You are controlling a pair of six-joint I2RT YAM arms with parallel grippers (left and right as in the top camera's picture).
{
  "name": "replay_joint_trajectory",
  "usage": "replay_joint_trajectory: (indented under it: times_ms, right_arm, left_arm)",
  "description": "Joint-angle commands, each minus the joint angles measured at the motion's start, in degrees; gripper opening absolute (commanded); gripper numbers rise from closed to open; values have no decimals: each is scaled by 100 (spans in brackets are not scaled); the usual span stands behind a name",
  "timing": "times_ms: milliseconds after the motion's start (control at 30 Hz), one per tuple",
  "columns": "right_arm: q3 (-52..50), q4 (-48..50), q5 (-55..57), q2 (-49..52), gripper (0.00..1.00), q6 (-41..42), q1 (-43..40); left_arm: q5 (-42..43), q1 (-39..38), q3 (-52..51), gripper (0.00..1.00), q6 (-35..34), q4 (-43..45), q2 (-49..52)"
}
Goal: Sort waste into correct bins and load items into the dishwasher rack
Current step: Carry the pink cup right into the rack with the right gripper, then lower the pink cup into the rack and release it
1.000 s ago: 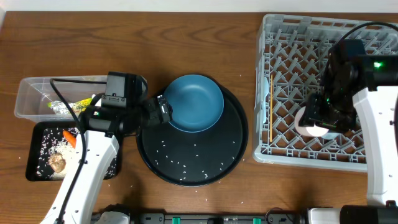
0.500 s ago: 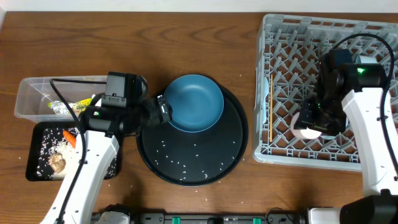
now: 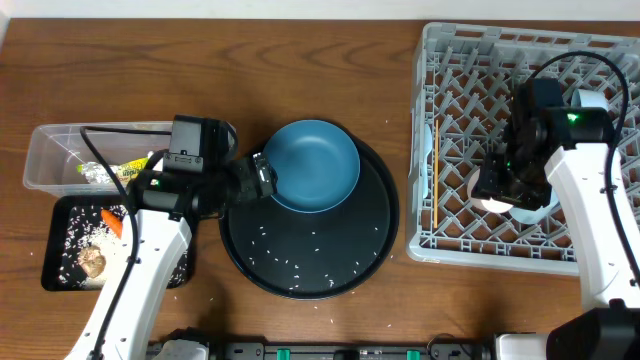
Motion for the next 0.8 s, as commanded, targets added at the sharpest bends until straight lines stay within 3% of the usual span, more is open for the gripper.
replay_joint_trajectory:
  times_ms: [0, 667, 700, 767]
  right_arm:
    - [-127, 2, 55, -7, 1, 81, 4]
    - [-1019, 767, 33, -7, 1, -9, 4]
    - [-1058, 813, 33, -7, 5, -11, 4]
    - [-1067, 866, 28, -7, 22, -103, 4]
  left_arm:
    - [-57, 15, 20, 98, 35, 2, -9]
    - [-57, 15, 20, 98, 35, 2, -9]
    - [-57, 15, 20, 98, 35, 2, -9]
    - [-57, 15, 20, 98, 35, 2, -9]
